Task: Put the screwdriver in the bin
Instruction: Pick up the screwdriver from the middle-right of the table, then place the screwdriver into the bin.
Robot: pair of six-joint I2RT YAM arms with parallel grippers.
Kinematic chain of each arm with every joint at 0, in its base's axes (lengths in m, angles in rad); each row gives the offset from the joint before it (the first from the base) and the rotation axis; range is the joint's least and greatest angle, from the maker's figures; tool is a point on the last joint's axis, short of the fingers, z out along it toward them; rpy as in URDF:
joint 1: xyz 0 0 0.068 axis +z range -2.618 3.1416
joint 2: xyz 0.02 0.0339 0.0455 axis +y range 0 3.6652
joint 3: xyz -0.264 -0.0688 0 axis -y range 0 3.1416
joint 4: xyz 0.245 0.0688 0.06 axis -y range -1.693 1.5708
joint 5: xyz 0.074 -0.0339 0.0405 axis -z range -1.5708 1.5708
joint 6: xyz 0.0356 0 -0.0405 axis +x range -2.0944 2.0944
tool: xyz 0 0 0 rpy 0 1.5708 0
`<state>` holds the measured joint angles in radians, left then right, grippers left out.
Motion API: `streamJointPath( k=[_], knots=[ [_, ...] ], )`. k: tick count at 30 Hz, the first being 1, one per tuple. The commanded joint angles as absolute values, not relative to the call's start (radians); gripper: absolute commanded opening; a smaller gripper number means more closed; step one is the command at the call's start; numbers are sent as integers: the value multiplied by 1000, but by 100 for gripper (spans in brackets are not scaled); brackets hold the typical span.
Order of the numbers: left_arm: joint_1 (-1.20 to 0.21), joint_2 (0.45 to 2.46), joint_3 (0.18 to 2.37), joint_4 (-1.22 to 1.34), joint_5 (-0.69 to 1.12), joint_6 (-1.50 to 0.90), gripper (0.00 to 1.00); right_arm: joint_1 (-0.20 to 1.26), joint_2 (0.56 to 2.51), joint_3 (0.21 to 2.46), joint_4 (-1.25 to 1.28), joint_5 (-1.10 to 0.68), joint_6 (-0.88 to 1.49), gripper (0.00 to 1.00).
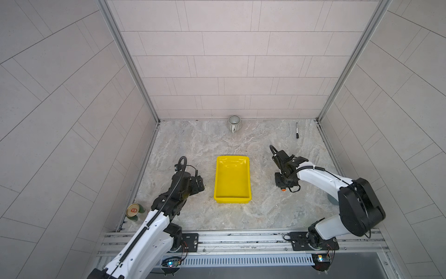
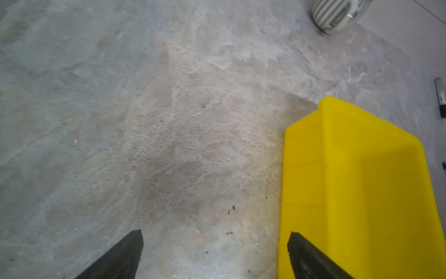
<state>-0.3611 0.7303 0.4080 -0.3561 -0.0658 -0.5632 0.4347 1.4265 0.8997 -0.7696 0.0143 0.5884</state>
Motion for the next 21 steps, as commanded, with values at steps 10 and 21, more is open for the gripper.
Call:
streamJointPath(
  k=[10, 21],
  knots=[
    [-381, 888, 489, -445, -255, -609, 100, 768, 1206, 882, -348, -22, 1217, 5],
    [-380, 783, 431, -413, -296, -626, 100, 914, 1466, 1007, -183, 12, 1333, 6]
  ],
)
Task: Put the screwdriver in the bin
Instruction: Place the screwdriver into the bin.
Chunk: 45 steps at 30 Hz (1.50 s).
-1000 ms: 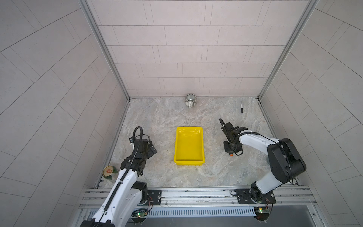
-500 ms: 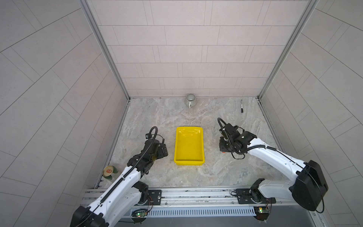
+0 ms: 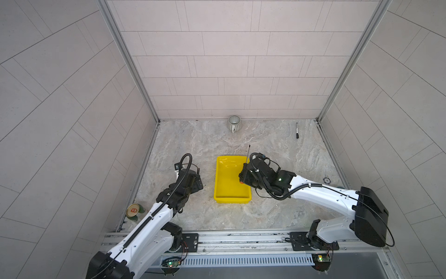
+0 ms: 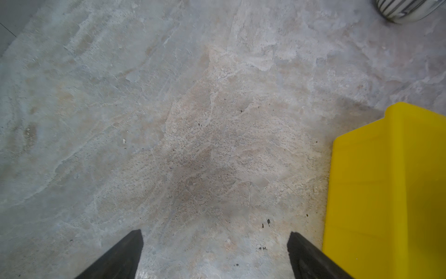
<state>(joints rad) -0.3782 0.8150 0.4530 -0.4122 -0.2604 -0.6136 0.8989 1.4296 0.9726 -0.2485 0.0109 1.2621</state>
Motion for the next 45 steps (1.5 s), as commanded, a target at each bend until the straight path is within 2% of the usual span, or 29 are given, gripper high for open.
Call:
streamJointPath(
  k=[1, 10, 25, 30, 35, 37, 40, 45],
  knots=[
    [-380, 783, 428, -411, -291, -626, 100, 923, 1490, 1015, -170, 3, 1334, 6],
    [-380, 753, 429, -427, -311, -632, 100, 1002, 1669, 1118, -172, -51, 1348, 6],
    [-380, 740, 425, -420, -310, -632, 100, 1011, 1815, 1190, -181, -100, 1319, 10],
    [-380, 735, 425, -427, -314, -633, 100, 1014, 1806, 1229, -248, -71, 1281, 22],
    [-380, 739, 428, -427, -306, -631, 100, 1012, 1760, 1209, -262, -63, 1277, 48],
    [-380, 741, 428, -426, -317, -633, 100, 1012, 1731, 1189, -258, -56, 1287, 55],
    [-380, 750, 429, -420, -304, -632, 100, 1013, 1668, 1176, -266, -40, 1257, 56],
    [-380, 763, 430, -415, -295, -629, 100, 1013, 1449, 1128, -398, 135, 1124, 56]
  ],
)
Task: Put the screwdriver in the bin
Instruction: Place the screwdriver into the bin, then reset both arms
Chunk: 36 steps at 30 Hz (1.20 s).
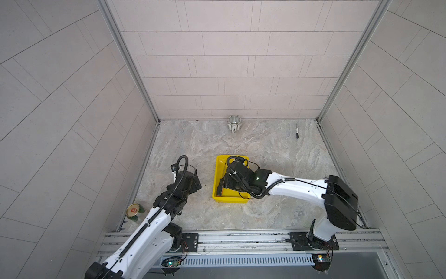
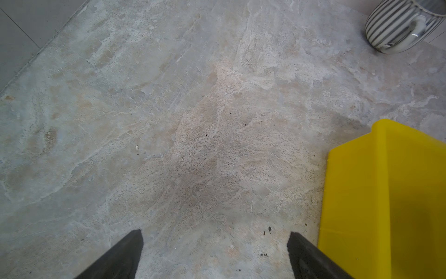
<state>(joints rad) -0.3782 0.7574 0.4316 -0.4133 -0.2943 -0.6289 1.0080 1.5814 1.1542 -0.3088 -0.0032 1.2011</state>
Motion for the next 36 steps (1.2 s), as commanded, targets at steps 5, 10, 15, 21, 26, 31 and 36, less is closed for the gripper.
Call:
streamJointPath(
  k=[5, 10, 15, 21, 26, 31, 36],
  knots=[
    [-380, 770, 436, -415, -296, -628, 100, 1012, 1160, 940, -449, 403, 918, 63],
    [-380, 806, 441, -415, -284, -622, 100, 999, 862, 699, -457, 544, 837, 73],
    [-380, 816, 442, -406, -275, -619, 100, 990, 647, 579, -486, 650, 744, 97],
    [-380, 816, 441, -408, -280, -622, 100, 950, 599, 612, -496, 769, 536, 99],
    [-380, 816, 442, -413, -293, -627, 100, 721, 745, 714, -402, 706, 334, 100],
    [-380, 822, 445, -417, -292, -625, 100, 348, 958, 698, -121, 503, 255, 100],
    [-380, 824, 445, -414, -283, -623, 100, 244, 1170, 484, 407, 581, 143, 98]
  ],
)
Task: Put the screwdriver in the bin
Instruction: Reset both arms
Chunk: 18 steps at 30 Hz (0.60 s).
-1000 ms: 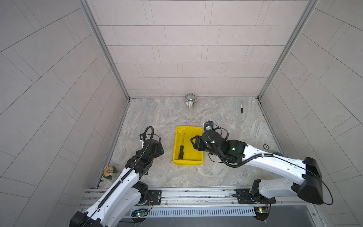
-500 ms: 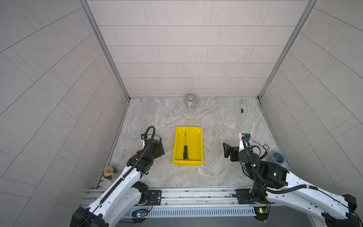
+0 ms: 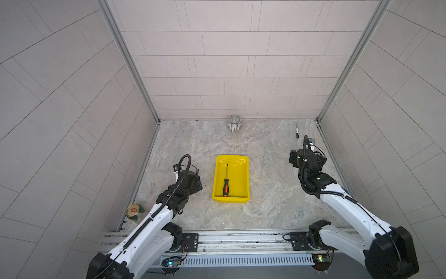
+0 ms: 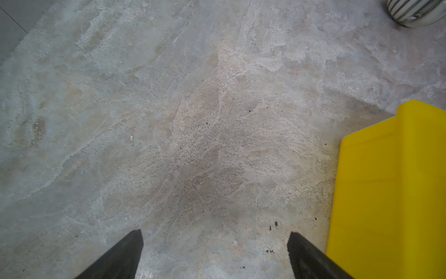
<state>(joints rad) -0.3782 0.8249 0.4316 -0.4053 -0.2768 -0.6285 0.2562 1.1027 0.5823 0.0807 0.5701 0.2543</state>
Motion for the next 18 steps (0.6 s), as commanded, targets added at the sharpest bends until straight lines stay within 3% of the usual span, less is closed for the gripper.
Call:
streamJointPath(
  k=[1, 5, 18],
  knots=[
    [-380, 824, 446, -418, -287, -624, 100, 244, 1210, 440, 520, 576, 92, 96],
    [-380, 818, 443, -412, -283, -624, 100, 245, 1320, 369, 733, 579, -9, 95],
    [-380, 842, 449, -405, -282, -622, 100, 216, 1506, 397, 878, 537, -76, 98]
  ],
)
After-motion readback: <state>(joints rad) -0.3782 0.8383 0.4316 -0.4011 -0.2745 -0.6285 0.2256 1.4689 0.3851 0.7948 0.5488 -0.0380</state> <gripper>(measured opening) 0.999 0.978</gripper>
